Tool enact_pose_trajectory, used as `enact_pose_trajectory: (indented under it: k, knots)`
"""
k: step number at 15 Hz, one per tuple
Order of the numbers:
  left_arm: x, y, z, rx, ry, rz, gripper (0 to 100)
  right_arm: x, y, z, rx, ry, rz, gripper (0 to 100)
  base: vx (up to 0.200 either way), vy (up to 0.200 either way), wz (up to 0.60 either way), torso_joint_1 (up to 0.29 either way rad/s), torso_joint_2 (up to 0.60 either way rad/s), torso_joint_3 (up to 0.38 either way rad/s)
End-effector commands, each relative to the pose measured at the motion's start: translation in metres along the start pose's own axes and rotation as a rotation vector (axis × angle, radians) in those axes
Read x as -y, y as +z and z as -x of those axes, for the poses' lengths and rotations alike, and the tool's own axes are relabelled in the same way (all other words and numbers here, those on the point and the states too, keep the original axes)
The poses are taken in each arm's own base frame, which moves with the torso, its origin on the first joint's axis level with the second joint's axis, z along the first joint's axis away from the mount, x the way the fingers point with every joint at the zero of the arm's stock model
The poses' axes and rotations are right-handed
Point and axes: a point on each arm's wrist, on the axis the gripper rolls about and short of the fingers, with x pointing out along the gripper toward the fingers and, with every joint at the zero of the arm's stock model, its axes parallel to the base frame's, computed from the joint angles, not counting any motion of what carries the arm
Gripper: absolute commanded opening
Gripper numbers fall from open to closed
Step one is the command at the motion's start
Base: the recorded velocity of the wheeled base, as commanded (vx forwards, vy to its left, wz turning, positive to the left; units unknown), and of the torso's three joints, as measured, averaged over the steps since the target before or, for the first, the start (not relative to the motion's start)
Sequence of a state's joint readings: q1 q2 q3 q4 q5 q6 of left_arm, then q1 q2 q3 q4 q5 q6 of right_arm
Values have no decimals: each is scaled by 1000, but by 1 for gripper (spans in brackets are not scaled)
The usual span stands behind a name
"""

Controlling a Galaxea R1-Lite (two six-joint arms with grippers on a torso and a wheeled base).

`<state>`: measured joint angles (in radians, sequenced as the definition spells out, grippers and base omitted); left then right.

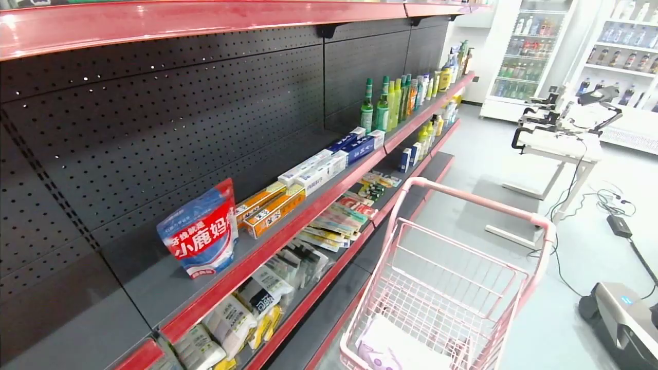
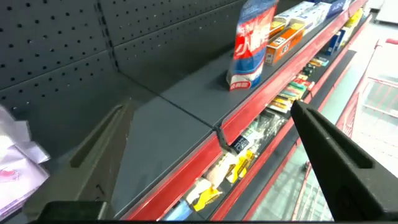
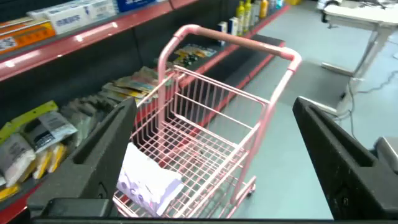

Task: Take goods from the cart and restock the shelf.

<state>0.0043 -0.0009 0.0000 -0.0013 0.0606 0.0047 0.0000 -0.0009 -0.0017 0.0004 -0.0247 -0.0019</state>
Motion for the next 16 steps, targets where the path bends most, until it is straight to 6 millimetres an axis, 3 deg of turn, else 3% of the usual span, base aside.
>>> enact_pose_trajectory:
  k: [1, 3, 4, 6, 7, 9, 11, 12, 13, 14, 16]
  knots:
    - [0, 0, 0, -1, 1, 0, 100, 0, 0, 0, -5, 2, 3, 100, 0, 0, 0, 0, 0, 0]
    - [0, 0, 0, -1, 1, 0, 100, 0, 1, -2, -31, 3, -33, 100, 0, 0, 0, 0, 0, 0]
    - [0, 0, 0, -1, 1, 0, 100, 0, 17, -3, -18, 23, -55, 100, 0, 0, 0, 0, 0, 0]
    - [0, 0, 0, -1, 1, 0, 100, -2, 157, -41, 3, 47, -254, 100, 0, 0, 0, 0, 0, 0]
    - [0, 0, 0, -1, 1, 0, 100, -3, 186, -66, -19, 33, -252, 100, 0, 0, 0, 0, 0, 0]
    - [0, 0, 0, -1, 1, 0, 100, -1, 163, -118, -247, -50, -92, 100, 0, 0, 0, 0, 0, 0]
    - [0, 0, 0, -1, 1, 0, 100, 0, 136, -157, -442, -54, -119, 100, 0, 0, 0, 0, 0, 0]
    - [0, 0, 0, -1, -2, -1, 100, -6, 99, -185, -665, 8, -112, 100, 0, 0, 0, 0, 0, 0]
    - [0, 0, 0, -1, -2, -1, 100, -10, 82, -196, -754, 35, -92, 100, 0, 0, 0, 0, 0, 0]
    - [0, 0, 0, -1, -2, -1, 100, -20, 51, -216, -921, 120, -65, 100, 0, 0, 0, 0, 0, 0]
    - [0, 0, 0, -1, -2, -3, 100, -43, 24, -247, -1021, 235, 5, 100, 0, 0, 0, 0, 0, 0]
